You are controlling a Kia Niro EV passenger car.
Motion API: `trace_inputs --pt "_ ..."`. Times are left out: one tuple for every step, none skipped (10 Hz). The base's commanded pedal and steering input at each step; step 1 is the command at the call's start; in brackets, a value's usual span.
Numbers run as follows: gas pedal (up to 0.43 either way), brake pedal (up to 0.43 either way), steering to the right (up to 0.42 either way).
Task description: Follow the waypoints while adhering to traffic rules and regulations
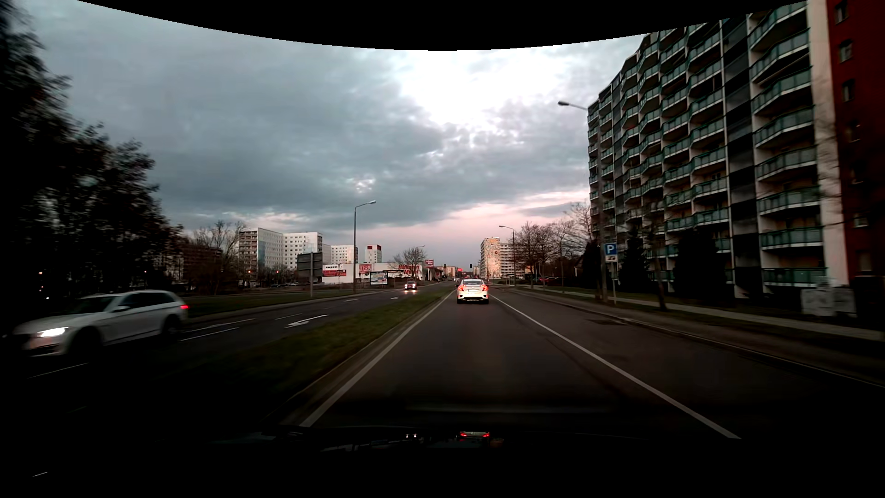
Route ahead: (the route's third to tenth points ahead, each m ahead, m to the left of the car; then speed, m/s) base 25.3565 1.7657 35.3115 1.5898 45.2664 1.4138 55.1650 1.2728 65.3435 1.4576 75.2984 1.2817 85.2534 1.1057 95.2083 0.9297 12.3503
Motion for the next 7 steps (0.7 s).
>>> trace_inputs --pt "0.13 0.0 -0.001" --pt "0.13 0.0 -0.001" --pt "0.13 0.0 -0.002" --pt "0.13 0.0 -0.002" --pt "0.118 0.0 -0.002" --pt "0.118 0.0 -0.001" --pt "0.11 0.0 0.003"
